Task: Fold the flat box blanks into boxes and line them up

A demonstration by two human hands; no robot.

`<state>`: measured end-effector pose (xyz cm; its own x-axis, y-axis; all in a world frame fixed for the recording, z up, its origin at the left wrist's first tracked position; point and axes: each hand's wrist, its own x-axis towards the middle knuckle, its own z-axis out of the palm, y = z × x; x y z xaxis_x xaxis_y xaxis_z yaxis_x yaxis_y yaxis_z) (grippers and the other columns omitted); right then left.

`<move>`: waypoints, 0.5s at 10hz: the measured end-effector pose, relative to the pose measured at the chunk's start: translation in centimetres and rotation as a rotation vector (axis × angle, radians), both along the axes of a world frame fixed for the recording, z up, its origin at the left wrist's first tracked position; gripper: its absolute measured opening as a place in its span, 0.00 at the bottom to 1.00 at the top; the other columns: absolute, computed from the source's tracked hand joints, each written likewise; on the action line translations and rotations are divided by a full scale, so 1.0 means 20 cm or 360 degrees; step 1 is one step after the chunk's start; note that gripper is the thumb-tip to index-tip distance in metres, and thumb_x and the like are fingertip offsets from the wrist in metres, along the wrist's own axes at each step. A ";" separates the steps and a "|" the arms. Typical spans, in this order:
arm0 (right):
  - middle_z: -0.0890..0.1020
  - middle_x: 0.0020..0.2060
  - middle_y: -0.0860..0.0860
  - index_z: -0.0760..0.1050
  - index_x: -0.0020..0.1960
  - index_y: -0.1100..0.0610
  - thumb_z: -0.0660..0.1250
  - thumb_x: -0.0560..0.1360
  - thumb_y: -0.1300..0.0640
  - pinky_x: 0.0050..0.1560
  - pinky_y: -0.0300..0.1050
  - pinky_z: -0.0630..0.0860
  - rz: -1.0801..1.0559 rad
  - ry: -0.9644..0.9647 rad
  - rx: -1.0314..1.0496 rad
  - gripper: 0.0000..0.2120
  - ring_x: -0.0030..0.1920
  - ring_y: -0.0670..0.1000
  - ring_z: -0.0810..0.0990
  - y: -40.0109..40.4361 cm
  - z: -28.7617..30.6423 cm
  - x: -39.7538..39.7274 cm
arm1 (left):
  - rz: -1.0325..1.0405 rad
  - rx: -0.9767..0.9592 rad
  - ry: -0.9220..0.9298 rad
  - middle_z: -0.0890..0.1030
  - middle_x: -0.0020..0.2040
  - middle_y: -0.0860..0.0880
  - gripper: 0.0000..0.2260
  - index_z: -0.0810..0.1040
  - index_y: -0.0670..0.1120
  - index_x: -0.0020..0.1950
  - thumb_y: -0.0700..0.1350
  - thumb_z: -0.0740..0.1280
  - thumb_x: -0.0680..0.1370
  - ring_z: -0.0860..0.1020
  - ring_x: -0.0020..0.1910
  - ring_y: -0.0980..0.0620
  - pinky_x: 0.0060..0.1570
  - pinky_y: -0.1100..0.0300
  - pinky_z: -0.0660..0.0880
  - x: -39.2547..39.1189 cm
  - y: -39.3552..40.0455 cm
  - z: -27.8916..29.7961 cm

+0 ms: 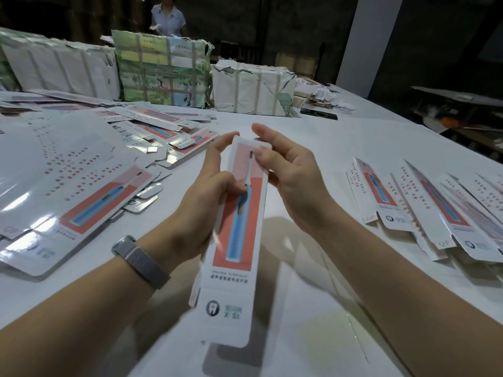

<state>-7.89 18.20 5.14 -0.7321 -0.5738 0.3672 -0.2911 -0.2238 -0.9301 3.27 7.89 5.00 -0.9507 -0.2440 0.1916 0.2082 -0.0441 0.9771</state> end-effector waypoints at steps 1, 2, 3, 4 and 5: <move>0.84 0.42 0.48 0.78 0.57 0.56 0.63 0.81 0.64 0.45 0.41 0.80 -0.0069 0.0066 -0.0039 0.08 0.42 0.45 0.82 -0.01 -0.02 0.01 | 0.0058 0.0009 0.0031 0.71 0.74 0.41 0.33 0.61 0.61 0.75 0.28 0.55 0.80 0.74 0.61 0.44 0.66 0.40 0.71 0.00 0.00 0.00; 0.85 0.40 0.44 0.80 0.51 0.53 0.65 0.80 0.63 0.45 0.43 0.80 -0.0069 0.0132 -0.0019 0.08 0.42 0.45 0.82 0.01 -0.02 0.00 | 0.0049 -0.0052 0.0036 0.72 0.73 0.41 0.30 0.64 0.60 0.69 0.26 0.54 0.80 0.74 0.59 0.46 0.60 0.49 0.73 0.02 0.00 0.00; 0.86 0.42 0.46 0.82 0.50 0.54 0.66 0.78 0.63 0.47 0.44 0.80 -0.0007 0.0081 -0.0092 0.07 0.43 0.47 0.83 0.01 -0.02 -0.01 | -0.0031 -0.0079 0.0073 0.71 0.73 0.38 0.27 0.65 0.57 0.65 0.25 0.54 0.79 0.74 0.57 0.46 0.56 0.52 0.73 0.02 0.00 0.01; 0.86 0.43 0.48 0.83 0.49 0.54 0.67 0.75 0.59 0.46 0.43 0.80 0.0052 -0.0011 -0.0155 0.06 0.43 0.48 0.83 0.01 -0.02 -0.01 | 0.0002 -0.0086 0.0083 0.72 0.73 0.39 0.26 0.66 0.56 0.63 0.25 0.54 0.79 0.74 0.57 0.46 0.55 0.54 0.73 0.03 0.02 0.04; 0.86 0.44 0.46 0.81 0.53 0.54 0.67 0.79 0.60 0.46 0.43 0.81 0.0027 -0.0001 -0.0125 0.06 0.44 0.47 0.83 -0.01 -0.02 0.00 | 0.0040 -0.0157 0.0088 0.71 0.74 0.41 0.27 0.64 0.57 0.67 0.26 0.54 0.80 0.75 0.63 0.43 0.61 0.51 0.73 0.03 0.00 0.03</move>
<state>-7.81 17.95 4.64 -0.7226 -0.5555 0.4115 -0.2864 -0.3013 -0.9095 3.80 7.98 5.54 -0.9318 -0.2450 0.2676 0.2616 0.0576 0.9635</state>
